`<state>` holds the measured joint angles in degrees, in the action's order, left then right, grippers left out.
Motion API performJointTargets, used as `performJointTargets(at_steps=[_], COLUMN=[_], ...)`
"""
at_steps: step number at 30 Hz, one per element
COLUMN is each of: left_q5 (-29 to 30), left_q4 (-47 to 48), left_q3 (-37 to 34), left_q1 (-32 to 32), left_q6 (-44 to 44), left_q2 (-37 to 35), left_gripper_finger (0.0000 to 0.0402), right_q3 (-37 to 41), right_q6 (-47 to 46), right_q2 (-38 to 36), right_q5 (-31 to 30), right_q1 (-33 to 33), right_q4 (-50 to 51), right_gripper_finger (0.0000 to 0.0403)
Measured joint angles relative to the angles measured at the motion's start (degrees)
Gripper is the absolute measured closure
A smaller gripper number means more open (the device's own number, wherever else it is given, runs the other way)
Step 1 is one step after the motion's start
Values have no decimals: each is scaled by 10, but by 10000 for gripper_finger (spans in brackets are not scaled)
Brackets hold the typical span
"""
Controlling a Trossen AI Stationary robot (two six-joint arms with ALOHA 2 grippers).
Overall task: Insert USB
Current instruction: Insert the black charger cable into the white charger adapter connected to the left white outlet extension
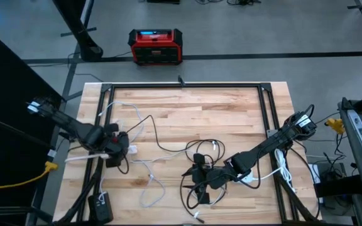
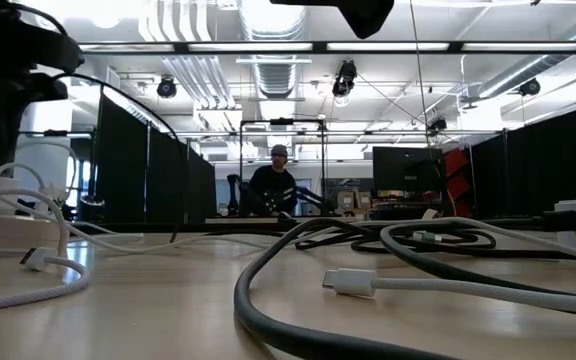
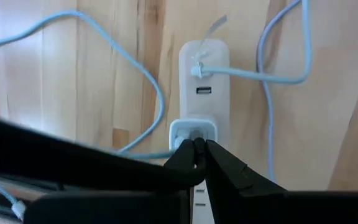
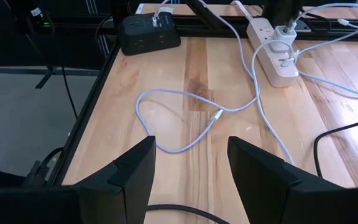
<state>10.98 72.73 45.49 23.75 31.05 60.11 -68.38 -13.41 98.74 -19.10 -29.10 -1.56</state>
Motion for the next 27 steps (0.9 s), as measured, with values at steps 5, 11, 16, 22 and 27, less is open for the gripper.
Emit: performJointTargets(at_steps=[5,11,16,22,27], left_q5=[-17,-30,-45,-43,-29], left_q4=[-2,15,18,16,17], left_q3=[0,10,13,13,12], left_q1=[-5,-5,-5,-5,-5], left_q6=[-7,-8,-7,-7,-9], left_q2=[1,2,2,2,2], left_gripper_finger=[390,390,390,390,390], right_q3=[1,5,5,5,5], right_q6=[1,-1,-1,-1,-1], right_q2=[0,0,0,0,0], right_q5=[0,0,0,0,0], right_q1=[0,0,0,0,0], right_q4=[0,0,0,0,0], right_gripper_finger=[217,217,217,217,217])
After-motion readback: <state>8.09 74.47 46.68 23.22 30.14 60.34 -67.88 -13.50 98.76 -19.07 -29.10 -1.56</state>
